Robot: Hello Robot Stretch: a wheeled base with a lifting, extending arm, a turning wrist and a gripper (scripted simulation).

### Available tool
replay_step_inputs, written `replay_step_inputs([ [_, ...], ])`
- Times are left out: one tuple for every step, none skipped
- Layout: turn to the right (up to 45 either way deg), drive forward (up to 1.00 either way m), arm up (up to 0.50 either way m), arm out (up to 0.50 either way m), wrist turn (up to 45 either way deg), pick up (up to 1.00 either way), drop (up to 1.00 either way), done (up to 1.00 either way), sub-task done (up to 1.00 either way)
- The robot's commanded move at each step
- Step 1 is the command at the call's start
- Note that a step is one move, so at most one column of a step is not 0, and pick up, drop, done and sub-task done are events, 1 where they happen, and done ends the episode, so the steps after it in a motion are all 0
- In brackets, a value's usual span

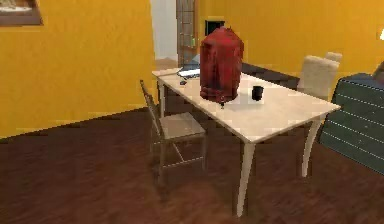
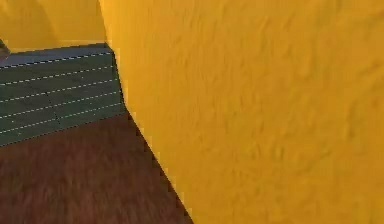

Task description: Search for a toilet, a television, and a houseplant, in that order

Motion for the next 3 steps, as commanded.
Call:
replay_step_inputs([
  [-45.0,0.00,0.00,0.00,0.0,0.00,0.00,0.00,0.00],
  [-27.0,0.00,0.00,0.00,0.0,0.00,0.00,0.00,0.00],
  [0.0,0.10,0.00,0.00,0.0,0.00,0.00,0.00,0.00],
])
